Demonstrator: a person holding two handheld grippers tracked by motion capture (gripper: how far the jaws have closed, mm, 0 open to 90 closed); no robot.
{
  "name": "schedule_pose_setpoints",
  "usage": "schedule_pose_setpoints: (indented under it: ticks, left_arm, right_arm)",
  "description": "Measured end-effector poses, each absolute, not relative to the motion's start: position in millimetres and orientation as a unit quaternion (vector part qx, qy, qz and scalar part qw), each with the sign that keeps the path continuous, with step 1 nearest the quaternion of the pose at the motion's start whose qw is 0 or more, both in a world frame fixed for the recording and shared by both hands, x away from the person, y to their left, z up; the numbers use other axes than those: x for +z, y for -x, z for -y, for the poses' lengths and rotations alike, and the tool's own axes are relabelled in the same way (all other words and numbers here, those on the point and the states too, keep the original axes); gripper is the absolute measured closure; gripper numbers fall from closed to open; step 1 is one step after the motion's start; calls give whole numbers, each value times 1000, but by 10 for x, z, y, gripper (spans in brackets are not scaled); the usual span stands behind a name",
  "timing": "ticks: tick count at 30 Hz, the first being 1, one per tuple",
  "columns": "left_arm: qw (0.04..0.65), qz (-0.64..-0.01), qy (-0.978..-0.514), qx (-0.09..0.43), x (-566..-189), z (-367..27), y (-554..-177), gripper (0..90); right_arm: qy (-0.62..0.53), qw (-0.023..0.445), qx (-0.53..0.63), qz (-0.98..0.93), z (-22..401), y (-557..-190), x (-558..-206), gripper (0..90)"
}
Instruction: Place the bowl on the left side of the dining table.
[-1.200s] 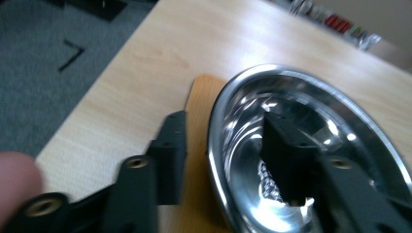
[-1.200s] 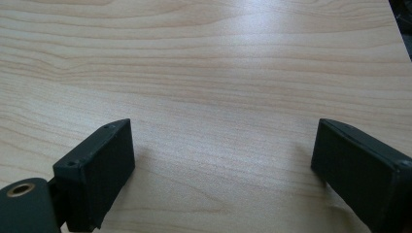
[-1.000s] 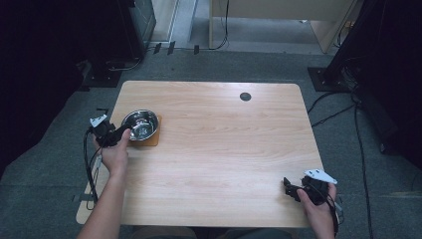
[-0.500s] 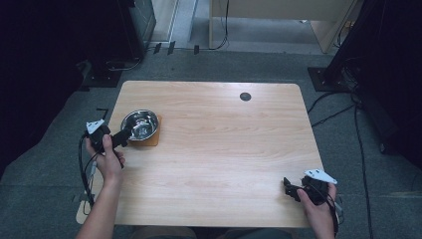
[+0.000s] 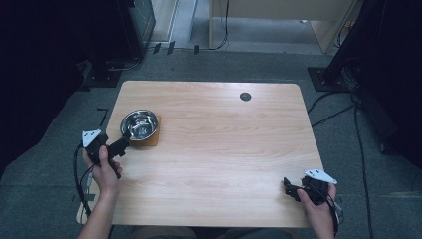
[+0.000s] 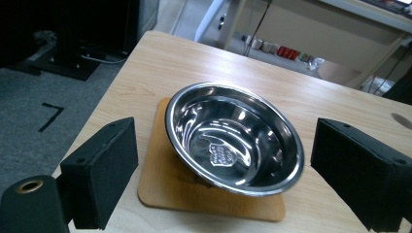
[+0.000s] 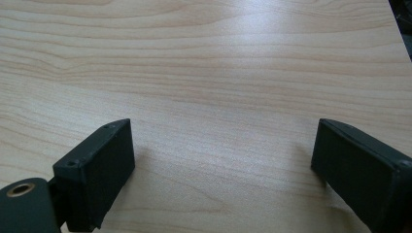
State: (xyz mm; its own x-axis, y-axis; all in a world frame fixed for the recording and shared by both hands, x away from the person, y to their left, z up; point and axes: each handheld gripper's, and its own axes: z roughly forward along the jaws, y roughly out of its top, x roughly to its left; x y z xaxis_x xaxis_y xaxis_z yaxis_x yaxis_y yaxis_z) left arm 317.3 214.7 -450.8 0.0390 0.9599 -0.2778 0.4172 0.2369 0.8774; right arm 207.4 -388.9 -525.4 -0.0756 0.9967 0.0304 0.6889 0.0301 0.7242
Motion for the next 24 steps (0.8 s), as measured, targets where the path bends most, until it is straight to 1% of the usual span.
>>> schedule_pose_setpoints:
  ticks: [6,24]
  left_arm:
    - [472,-619,-553,297,-4531,-2143,-3017,99]
    - [465,-605,-575,295,-4729,-2083,-2670,99]
  right_arm:
    - [-629,258,299,-670,3888,-2074,-5254,77]
    - [-631,258,298,-669,3886,-2072,-5253,77]
